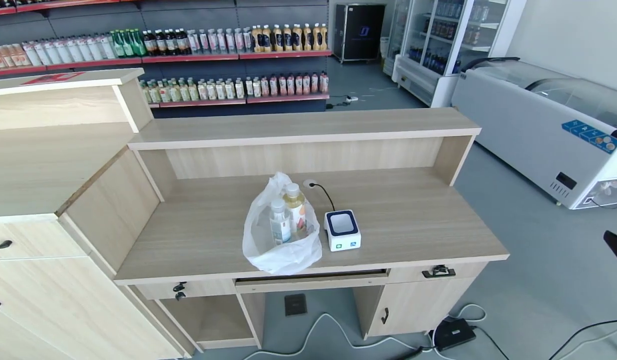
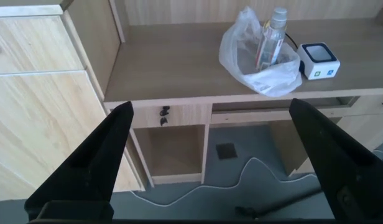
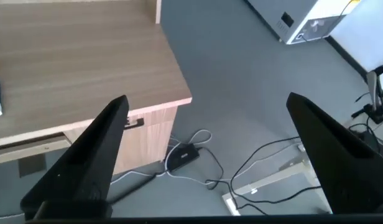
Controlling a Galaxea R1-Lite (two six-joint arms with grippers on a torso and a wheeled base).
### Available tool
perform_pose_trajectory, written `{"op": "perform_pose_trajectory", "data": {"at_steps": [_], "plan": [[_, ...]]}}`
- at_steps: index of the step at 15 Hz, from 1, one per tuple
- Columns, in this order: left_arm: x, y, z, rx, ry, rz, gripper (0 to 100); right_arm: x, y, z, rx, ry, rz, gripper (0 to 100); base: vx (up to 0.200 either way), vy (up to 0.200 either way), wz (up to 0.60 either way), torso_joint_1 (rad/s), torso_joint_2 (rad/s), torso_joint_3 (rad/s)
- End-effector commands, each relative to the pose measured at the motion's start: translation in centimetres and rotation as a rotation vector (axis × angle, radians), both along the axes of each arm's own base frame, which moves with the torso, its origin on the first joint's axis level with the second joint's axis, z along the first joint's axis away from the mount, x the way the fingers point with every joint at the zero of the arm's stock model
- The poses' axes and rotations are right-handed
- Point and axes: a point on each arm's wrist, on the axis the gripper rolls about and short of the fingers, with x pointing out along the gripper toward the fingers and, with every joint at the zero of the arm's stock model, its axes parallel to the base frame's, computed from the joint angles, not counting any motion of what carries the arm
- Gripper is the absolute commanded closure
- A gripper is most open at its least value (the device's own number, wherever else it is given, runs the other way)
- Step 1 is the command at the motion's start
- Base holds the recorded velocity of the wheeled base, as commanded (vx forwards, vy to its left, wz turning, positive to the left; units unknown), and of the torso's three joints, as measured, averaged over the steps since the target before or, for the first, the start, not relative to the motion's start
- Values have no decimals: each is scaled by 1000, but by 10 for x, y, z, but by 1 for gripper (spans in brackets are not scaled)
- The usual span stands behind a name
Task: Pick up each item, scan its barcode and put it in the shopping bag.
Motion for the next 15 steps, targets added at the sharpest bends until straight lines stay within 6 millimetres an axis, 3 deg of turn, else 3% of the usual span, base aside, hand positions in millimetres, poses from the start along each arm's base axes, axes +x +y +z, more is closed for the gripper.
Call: {"op": "perform_pose_trajectory", "data": {"at_steps": [1, 2, 6, 10, 15], "plan": [[0, 0, 0, 0, 0, -1, 0, -47, 18, -29, 44, -46, -2, 0, 0, 0, 0, 0, 0, 0], [0, 0, 0, 0, 0, 1, 0, -62, 25, -41, 41, -62, 24, 0, 0, 0, 0, 0, 0, 0], [0, 0, 0, 0, 1, -1, 0, -95, 40, -52, 57, -137, 180, 0, 0, 0, 0, 0, 0, 0], [0, 0, 0, 0, 1, -1, 0, -138, 46, -86, 84, -169, 219, 0, 0, 0, 0, 0, 0, 0], [0, 0, 0, 0, 1, -1, 0, -145, 43, -93, 109, -206, 224, 0, 0, 0, 0, 0, 0, 0]]}}
